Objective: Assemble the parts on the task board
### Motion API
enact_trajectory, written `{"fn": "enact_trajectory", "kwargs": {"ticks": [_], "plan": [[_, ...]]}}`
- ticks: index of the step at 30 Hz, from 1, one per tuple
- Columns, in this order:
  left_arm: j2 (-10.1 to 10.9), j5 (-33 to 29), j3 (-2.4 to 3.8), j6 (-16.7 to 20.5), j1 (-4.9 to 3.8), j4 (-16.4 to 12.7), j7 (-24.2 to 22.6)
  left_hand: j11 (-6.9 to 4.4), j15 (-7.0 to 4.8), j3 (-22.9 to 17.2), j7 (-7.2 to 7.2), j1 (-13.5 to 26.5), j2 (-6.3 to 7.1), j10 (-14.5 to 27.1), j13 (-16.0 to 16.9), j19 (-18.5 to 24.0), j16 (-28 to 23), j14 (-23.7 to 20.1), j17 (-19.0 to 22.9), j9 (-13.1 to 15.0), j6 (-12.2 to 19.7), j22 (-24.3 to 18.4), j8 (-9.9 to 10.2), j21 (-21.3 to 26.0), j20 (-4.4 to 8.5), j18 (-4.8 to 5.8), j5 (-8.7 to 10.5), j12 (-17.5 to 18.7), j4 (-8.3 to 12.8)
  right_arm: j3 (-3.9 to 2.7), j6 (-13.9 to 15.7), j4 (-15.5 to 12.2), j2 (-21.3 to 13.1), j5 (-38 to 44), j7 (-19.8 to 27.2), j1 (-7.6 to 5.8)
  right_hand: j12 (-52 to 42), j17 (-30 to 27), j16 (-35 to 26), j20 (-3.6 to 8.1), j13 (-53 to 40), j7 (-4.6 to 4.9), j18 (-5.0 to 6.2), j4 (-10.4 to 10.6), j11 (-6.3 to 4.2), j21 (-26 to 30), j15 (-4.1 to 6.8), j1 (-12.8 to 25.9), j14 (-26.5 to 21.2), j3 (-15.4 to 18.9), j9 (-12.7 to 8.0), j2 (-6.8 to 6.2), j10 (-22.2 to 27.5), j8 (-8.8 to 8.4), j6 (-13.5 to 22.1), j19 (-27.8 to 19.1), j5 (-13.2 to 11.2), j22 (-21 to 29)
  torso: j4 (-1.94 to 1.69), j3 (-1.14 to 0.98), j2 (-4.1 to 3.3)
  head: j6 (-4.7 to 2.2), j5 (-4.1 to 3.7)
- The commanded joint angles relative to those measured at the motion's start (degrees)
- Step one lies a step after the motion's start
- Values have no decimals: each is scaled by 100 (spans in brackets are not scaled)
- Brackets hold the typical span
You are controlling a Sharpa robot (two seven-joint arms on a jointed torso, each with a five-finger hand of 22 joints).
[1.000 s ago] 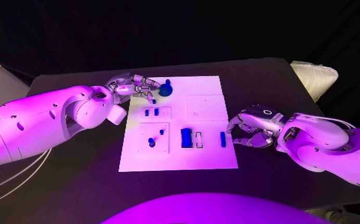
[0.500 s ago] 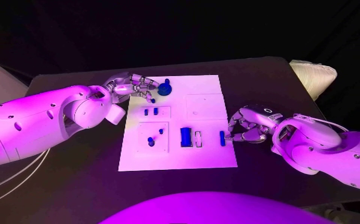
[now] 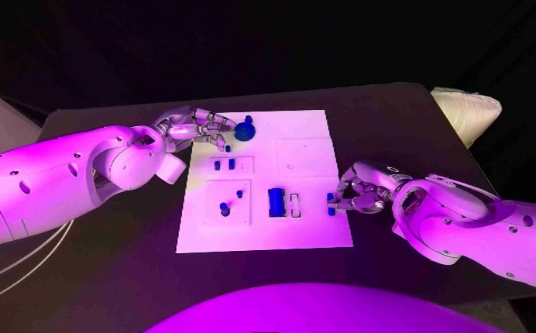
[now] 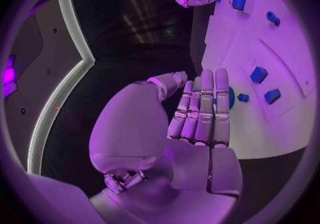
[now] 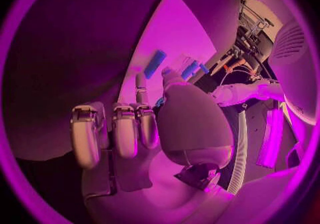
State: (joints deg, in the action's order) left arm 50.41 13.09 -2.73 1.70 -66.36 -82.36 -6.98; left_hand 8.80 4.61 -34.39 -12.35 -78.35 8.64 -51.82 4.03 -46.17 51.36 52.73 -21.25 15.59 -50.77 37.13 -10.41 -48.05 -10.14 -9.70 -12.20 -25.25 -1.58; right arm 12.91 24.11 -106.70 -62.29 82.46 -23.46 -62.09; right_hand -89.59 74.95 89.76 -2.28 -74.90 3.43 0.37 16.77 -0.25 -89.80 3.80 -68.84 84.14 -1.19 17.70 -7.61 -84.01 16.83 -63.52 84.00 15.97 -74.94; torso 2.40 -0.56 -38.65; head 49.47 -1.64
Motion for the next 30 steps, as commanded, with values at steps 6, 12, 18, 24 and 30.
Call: {"fn": "enact_trajectory", "kwargs": {"ticks": [6,12,18,24,30], "plan": [[3,1,3,-85,2,-19,-36,7,26,-43,-3,31,-19,50,-3,19,-32,-7,-5,-8,28,5,34,-40,-5,-75,-17,-38,-6,1,1,32,97,-162,-401,90,-22,1505,24,34,-1492,-1,-37,3,-38,-20,36,-28,586,99,20,7,-584,40,-57,600,41,-1506,4,7,5,22,6],[9,1,3,-86,2,-23,-34,7,26,-43,-3,31,-19,50,-3,19,-32,-7,-5,-8,28,5,34,-40,-5,-75,-17,-38,-6,0,-110,52,153,26,-491,122,-16,1505,24,39,-1487,-8,-37,-2,-46,-20,43,-200,586,235,47,-47,-580,48,-67,600,11,-1506,-6,6,7,20,1],[13,1,3,-87,2,-27,-33,7,26,-43,-3,31,-19,50,-3,19,-32,-7,-5,-8,28,5,34,-40,-5,-75,-17,-38,-6,0,-251,75,230,343,-606,151,-5,1505,24,44,-1477,-15,-37,0,-52,-20,47,-411,586,405,79,-98,-571,65,-88,600,-53,-1506,-6,6,5,24,1],[21,1,3,-88,2,-32,-30,7,26,-43,-3,31,-19,50,-3,19,-32,-7,-5,-8,28,5,34,-40,-5,-75,-17,-38,-6,0,-475,136,313,726,-706,194,-25,1505,24,47,-1495,-25,-37,2,-58,-20,52,-545,586,526,104,-129,-586,89,-120,600,-100,-1506,-8,7,7,42,6],[29,1,3,-86,2,-36,-30,7,26,-43,-3,31,-19,50,-3,19,-32,-7,-5,-8,28,5,34,-40,-5,-75,-17,-38,-6,0,-576,181,362,1001,-741,217,-20,1505,24,58,-1491,-44,-37,-14,-76,-20,65,-922,586,571,133,-130,-583,109,-131,600,-72,-1506,-10,9,8,43,5]]}}
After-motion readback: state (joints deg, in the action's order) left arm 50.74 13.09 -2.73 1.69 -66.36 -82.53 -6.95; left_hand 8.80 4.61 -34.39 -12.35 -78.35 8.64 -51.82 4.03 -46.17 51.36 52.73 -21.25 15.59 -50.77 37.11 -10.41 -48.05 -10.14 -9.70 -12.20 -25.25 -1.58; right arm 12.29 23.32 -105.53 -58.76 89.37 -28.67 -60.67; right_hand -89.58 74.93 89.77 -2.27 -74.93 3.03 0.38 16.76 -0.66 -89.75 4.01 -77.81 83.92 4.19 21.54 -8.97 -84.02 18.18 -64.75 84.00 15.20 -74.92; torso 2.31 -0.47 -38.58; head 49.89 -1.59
